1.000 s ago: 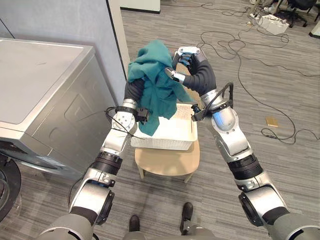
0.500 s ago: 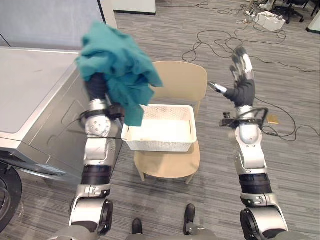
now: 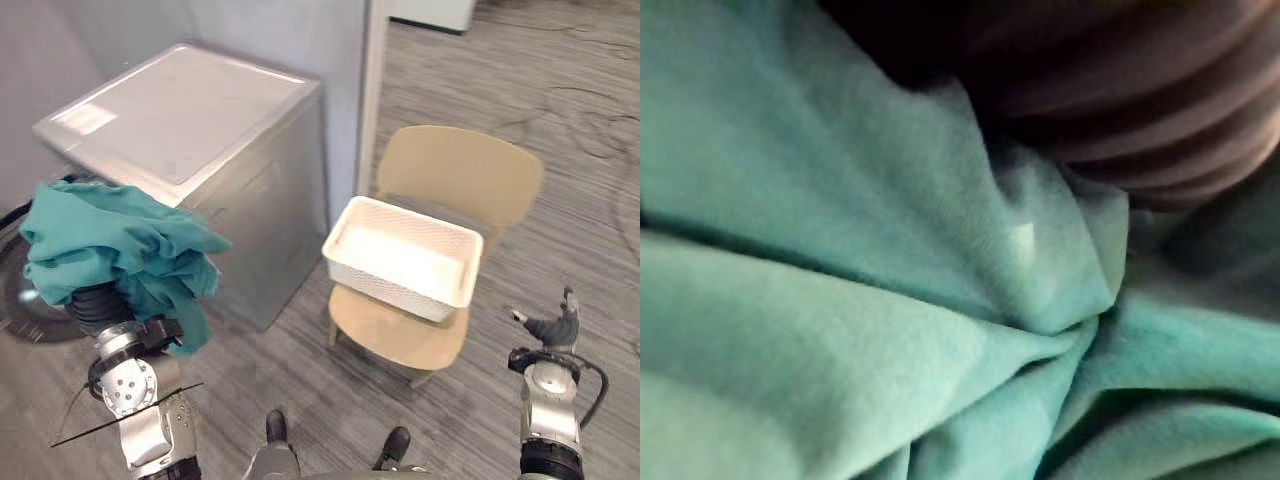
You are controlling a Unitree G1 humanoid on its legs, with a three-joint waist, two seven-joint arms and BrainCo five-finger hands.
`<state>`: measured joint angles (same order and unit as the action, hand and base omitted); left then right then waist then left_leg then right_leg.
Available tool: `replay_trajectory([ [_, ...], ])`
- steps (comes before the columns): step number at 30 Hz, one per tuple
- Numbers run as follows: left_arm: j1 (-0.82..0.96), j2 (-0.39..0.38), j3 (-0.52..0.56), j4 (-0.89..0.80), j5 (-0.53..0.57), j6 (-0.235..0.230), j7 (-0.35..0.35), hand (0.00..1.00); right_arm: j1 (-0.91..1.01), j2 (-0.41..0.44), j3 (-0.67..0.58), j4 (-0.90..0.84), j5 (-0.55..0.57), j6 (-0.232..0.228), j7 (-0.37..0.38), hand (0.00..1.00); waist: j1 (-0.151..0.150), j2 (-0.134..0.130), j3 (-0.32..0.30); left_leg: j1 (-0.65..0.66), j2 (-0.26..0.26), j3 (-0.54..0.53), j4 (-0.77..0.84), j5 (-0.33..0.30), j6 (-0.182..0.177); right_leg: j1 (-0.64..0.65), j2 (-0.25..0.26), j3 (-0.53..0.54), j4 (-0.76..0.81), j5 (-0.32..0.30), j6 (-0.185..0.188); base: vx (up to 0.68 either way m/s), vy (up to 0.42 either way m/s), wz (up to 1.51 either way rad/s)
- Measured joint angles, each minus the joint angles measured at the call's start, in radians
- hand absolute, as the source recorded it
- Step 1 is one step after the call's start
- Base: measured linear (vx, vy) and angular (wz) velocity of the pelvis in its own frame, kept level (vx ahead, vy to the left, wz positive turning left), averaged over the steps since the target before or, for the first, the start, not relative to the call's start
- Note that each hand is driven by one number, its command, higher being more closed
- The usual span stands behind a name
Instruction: Pick up the laundry basket with both hands and put the clothes into the washing machine.
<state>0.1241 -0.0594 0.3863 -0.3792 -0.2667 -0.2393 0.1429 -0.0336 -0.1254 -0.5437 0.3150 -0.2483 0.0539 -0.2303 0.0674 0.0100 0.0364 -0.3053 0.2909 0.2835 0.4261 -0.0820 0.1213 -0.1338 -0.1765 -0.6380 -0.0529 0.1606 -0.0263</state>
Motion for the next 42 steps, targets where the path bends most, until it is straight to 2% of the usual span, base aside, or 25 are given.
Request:
replay_trajectory([
  [4, 0.032, -0.01, -0.091, -0.016, 0.0, -0.004, -0.068, 1.0, 0.102, -0.007, -0.066, 0.131, -0.03, 0.003, 0.04, 0.0, -0.059, 0.032, -0.007, 0.086, 0.104, 0.046, 0.165, -0.065, -0.081, 0.043, -0.056, -0.139, 0.042, 0.006, 0.009, -0.02, 0.284, 1.08],
  [6, 0.031, -0.008, -0.152, -0.015, 0.0, 0.001, -0.082, 1.0, 0.165, -0.017, -0.125, 0.241, -0.048, 0.034, 0.069, 0.0, -0.075, 0.073, -0.01, 0.135, 0.126, 0.019, 0.057, -0.055, -0.269, 0.042, -0.091, -0.232, 0.094, 0.024, 0.035, -0.08, 0.379, 1.27],
  [7, 0.029, -0.009, -0.16, -0.012, 0.0, 0.006, -0.092, 1.0, 0.169, -0.021, -0.149, 0.271, -0.076, 0.042, 0.084, 0.0, -0.082, 0.084, -0.008, 0.143, 0.117, 0.015, 0.018, -0.096, -0.362, 0.041, -0.112, -0.258, 0.124, 0.026, 0.042, -0.07, 0.422, 1.32],
  [8, 0.019, -0.011, -0.162, 0.002, 0.0, 0.018, -0.113, 1.0, 0.175, -0.017, -0.179, 0.34, -0.12, 0.05, 0.109, 0.0, -0.085, 0.063, 0.006, 0.149, 0.051, -0.004, 0.004, -0.167, -0.336, 0.041, -0.202, -0.284, 0.21, 0.025, 0.046, -0.07, 0.476, 1.15],
  [9, 0.015, -0.011, -0.161, 0.01, 0.001, 0.019, -0.118, 1.0, 0.181, -0.012, -0.178, 0.365, -0.132, 0.053, 0.124, 0.0, -0.083, 0.034, 0.022, 0.146, 0.01, -0.018, 0.022, -0.172, -0.325, 0.046, -0.268, -0.286, 0.263, 0.025, 0.045, -0.12, 0.723, 1.47],
  [10, 0.04, -0.01, -0.162, 0.041, 0.001, 0.021, -0.119, 1.0, 0.211, -0.009, -0.188, 0.399, -0.156, 0.053, 0.15, 0.0, -0.083, -0.01, 0.056, 0.143, -0.07, -0.072, 0.102, -0.194, -0.285, 0.084, -0.403, -0.265, 0.4, 0.038, 0.03, -0.09, 0.584, 1.14],
  [11, 0.056, -0.01, -0.164, 0.051, 0.001, 0.024, -0.118, 1.0, 0.226, -0.01, -0.193, 0.403, -0.156, 0.053, 0.154, 0.0, -0.084, -0.014, 0.059, 0.143, -0.091, -0.098, 0.136, -0.214, -0.263, 0.09, -0.439, -0.23, 0.453, 0.058, 0.002, -0.08, 0.627, 1.44],
  [12, 0.087, -0.011, -0.189, 0.06, 0.001, 0.033, -0.114, 1.0, 0.269, -0.009, -0.192, 0.394, -0.158, 0.051, 0.17, 0.0, -0.083, 0.012, 0.069, 0.149, -0.111, -0.153, 0.173, -0.302, -0.212, 0.068, -0.46, -0.08, 0.575, 0.107, -0.114, 0.0, 0.443, 1.1],
  [13, 0.104, 0.002, -0.203, 0.048, 0.001, 0.033, -0.113, 1.0, 0.29, 0.013, -0.19, 0.385, -0.165, 0.048, 0.178, 0.0, -0.079, 0.009, 0.077, 0.162, -0.119, -0.186, 0.186, -0.347, -0.189, -0.002, -0.438, 0.099, 0.716, 0.045, -0.138, 0.02, 0.385, 1.16],
  [14, 0.128, 0.021, -0.216, 0.04, 0.001, 0.033, -0.112, 1.0, 0.306, 0.054, -0.182, 0.372, -0.168, 0.039, 0.191, 0.0, -0.079, -0.01, 0.079, 0.17, -0.131, -0.213, 0.186, -0.358, -0.17, -0.089, -0.342, 0.292, 0.902, -0.098, -0.019, 0.04, 0.236, 0.8],
  [17, 0.139, 0.052, -0.295, 0.035, 0.001, 0.034, -0.114, 1.0, 0.353, 0.134, -0.138, 0.365, -0.172, 0.031, 0.193, 0.0, -0.077, -0.049, 0.088, 0.197, -0.186, -0.271, 0.152, -0.355, -0.154, -0.191, -0.114, 0.397, 1.071, -0.333, 0.068, 0.08, 0.119, 0.85],
  [20, 0.124, 0.052, -0.375, 0.043, 0.0, 0.036, -0.114, 1.0, 0.383, 0.204, -0.067, 0.378, -0.133, 0.031, 0.193, 0.0, -0.09, -0.055, 0.089, 0.22, -0.223, -0.345, 0.126, -0.358, -0.148, -0.243, 0.021, 0.374, 0.952, -0.425, 0.092, 0.23, -0.034, 0.92],
  [22, 0.081, 0.049, -0.435, 0.087, -0.002, 0.037, -0.115, 1.0, 0.373, 0.203, -0.033, 0.433, -0.09, 0.031, 0.199, 0.0, -0.09, -0.048, 0.089, 0.242, -0.234, -0.407, 0.089, -0.358, -0.148, -0.261, 0.045, 0.366, 0.806, -0.424, 0.095, 0.27, -0.147, 1.31],
  [24, 0.039, 0.047, -0.493, 0.115, -0.006, 0.038, -0.12, 1.0, 0.353, 0.193, -0.029, 0.465, -0.027, 0.034, 0.19, 0.0, -0.109, -0.069, 0.076, 0.271, -0.258, -0.515, 0.051, -0.373, -0.174, -0.213, -0.015, 0.317, 0.626, -0.347, 0.085, 0.38, -0.268, 1.62],
  [26, 0.05, 0.033, -0.518, 0.114, -0.009, 0.038, -0.123, 1.0, 0.328, 0.152, -0.014, 0.492, -0.015, 0.032, 0.186, 0.0, -0.099, -0.027, 0.057, 0.322, -0.206, -0.551, 0.012, -0.376, -0.178, -0.161, 0.016, 0.249, 0.618, -0.386, 0.031, 0.44, -0.29, 1.04],
  [27, 0.046, 0.02, -0.53, 0.114, -0.009, 0.037, -0.125, 1.0, 0.306, 0.128, -0.003, 0.493, -0.015, 0.025, 0.186, 0.0, -0.108, 0.024, 0.047, 0.28, -0.18, -0.549, 0.174, -0.358, -0.194, -0.118, 0.048, 0.198, 0.605, -0.408, 0.018, 0.55, -0.326, 0.8],
  [28, 0.053, 0.001, -0.536, 0.114, -0.009, 0.037, -0.127, 1.0, 0.3, 0.108, 0.003, 0.491, -0.016, 0.013, 0.185, 0.0, -0.107, 0.051, 0.043, 0.261, -0.158, -0.537, 0.316, -0.271, -0.238, -0.079, 0.086, 0.176, 0.59, -0.428, 0.006, 0.56, -0.301, 0.61],
  [30, 0.054, 0.001, -0.526, 0.113, -0.014, 0.038, -0.14, 1.0, 0.288, 0.095, 0.005, 0.493, -0.016, -0.003, 0.185, 0.0, -0.099, 0.079, 0.031, 0.218, -0.112, -0.492, 0.492, -0.137, -0.26, -0.019, 0.149, 0.173, 0.571, -0.451, -0.033, 0.45, -0.216, -0.17],
  [31, 0.058, 0.002, -0.499, 0.113, -0.034, 0.038, -0.144, 1.0, 0.261, 0.106, 0.032, 0.497, -0.018, -0.004, 0.178, 0.0, -0.073, 0.075, 0.034, 0.155, -0.075, -0.447, 0.659, 0.025, -0.263, 0.028, 0.192, 0.221, 0.537, -0.456, -0.05, 0.4, -0.165, -1.23],
  [32, 0.061, 0.0, -0.479, 0.113, -0.045, 0.038, -0.142, 1.0, 0.233, 0.11, 0.075, 0.497, -0.02, -0.005, 0.166, 0.0, -0.049, 0.075, 0.034, 0.071, -0.041, -0.402, 0.832, 0.035, -0.25, 0.068, 0.224, 0.265, 0.504, -0.454, -0.06, 0.39, -0.14, -1.38],
  [34, 0.079, 0.004, -0.459, 0.113, -0.046, 0.039, -0.142, 1.0, 0.205, 0.119, 0.137, 0.495, -0.029, -0.007, 0.164, 0.0, -0.051, 0.051, 0.038, -0.029, -0.005, -0.34, 0.926, 0.002, -0.199, 0.134, 0.24, 0.325, 0.444, -0.453, -0.061, 0.39, -0.083, -1.1],
  [37, 0.099, 0.003, -0.453, 0.115, -0.046, 0.046, -0.141, 1.0, 0.172, 0.135, 0.232, 0.498, -0.037, -0.009, 0.15, 0.0, -0.04, 0.021, 0.042, -0.088, 0.038, -0.245, 0.771, -0.07, -0.109, 0.229, 0.245, 0.471, 0.357, -0.45, -0.064, 0.37, 0.049, -1.21],
  [39, 0.11, 0.007, -0.441, 0.119, -0.046, 0.046, -0.142, 1.0, 0.144, 0.14, 0.291, 0.538, -0.041, -0.016, 0.147, 0.0, -0.025, 0.014, 0.04, -0.087, -0.004, -0.266, 0.561, -0.126, -0.126, 0.254, 0.241, 0.589, 0.334, -0.449, -0.062, 0.41, 0.249, -1.66],
  [41, 0.132, 0.009, -0.418, 0.149, -0.045, 0.046, -0.139, 1.0, 0.108, 0.147, 0.352, 0.574, -0.076, -0.028, 0.153, 0.0, -0.014, 0.008, 0.043, -0.082, -0.134, -0.449, 0.252, -0.143, -0.151, 0.253, 0.211, 0.745, 0.333, -0.449, -0.055, 0.4, 0.39, -1.97],
  [42, 0.136, 0.009, -0.416, 0.163, -0.044, 0.047, -0.136, 1.0, 0.108, 0.15, 0.359, 0.573, -0.078, -0.032, 0.159, 0.0, -0.004, 0.008, 0.043, -0.075, -0.16, -0.501, 0.18, -0.134, -0.166, 0.251, 0.205, 0.781, 0.34, -0.449, -0.049, 0.28, 0.364, -1.88],
])
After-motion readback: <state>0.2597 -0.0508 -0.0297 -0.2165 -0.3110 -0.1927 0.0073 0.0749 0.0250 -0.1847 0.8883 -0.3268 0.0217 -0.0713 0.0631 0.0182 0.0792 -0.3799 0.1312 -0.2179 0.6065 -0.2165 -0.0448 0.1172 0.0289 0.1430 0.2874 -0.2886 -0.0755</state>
